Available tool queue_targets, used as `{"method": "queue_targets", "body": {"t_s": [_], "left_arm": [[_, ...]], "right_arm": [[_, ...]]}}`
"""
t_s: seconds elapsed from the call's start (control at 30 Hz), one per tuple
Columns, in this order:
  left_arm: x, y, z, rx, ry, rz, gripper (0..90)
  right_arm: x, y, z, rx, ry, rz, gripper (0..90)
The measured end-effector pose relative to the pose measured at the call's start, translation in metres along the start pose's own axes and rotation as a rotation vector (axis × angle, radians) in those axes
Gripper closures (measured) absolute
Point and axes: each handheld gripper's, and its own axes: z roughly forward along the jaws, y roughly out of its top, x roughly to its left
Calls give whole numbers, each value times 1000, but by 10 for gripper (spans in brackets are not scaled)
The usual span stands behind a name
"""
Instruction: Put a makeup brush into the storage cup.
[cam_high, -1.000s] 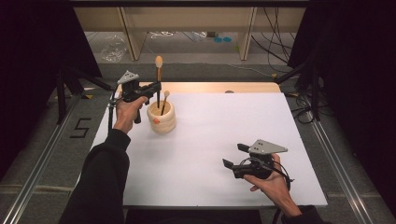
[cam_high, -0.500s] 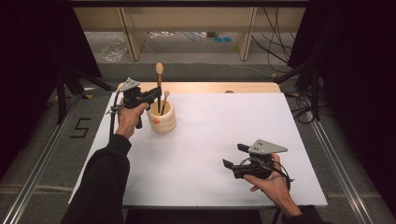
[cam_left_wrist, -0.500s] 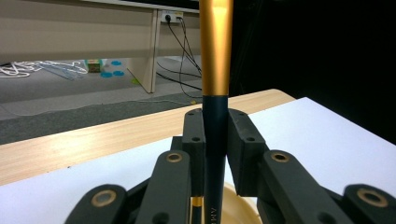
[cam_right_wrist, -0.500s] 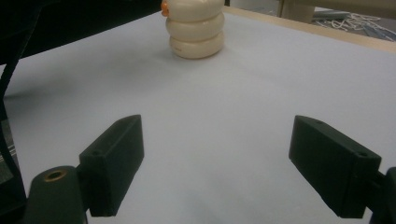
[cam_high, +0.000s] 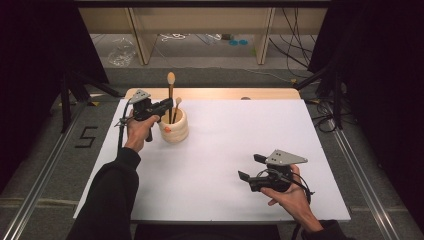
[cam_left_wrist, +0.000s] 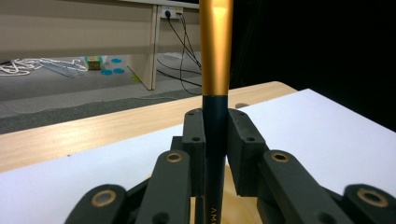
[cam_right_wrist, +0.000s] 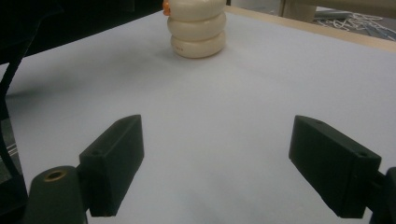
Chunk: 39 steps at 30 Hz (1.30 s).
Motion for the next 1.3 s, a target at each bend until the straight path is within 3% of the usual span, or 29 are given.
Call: {"method": "queue_targets", "body": {"t_s": [0.17,0.4,0.5,0.53,0.63,0.77,1.3], "left_arm": [[1,-4,1,4,0,-13,781],[0,-8,4,66,16,-8,775],[0,-10,4,97,55,0,649],[-1,-10,3,87,55,-16,602],[-5,-10,0,95,54,10,516],[-7,-6,-4,102,64,-2,418],[-25,2,-18,119,37,-6,236]], "right_arm": [[0,0,-2,18,-4,0,188],[0,0,-1,10,6,-2,189],[0,0,-1,20,3,-2,190],[0,0,-1,20,4,-2,190],[0,0,0,6,5,-3,190],[1,1,-1,22,6,9,190],[1,1,-1,16,4,1,189]]}}
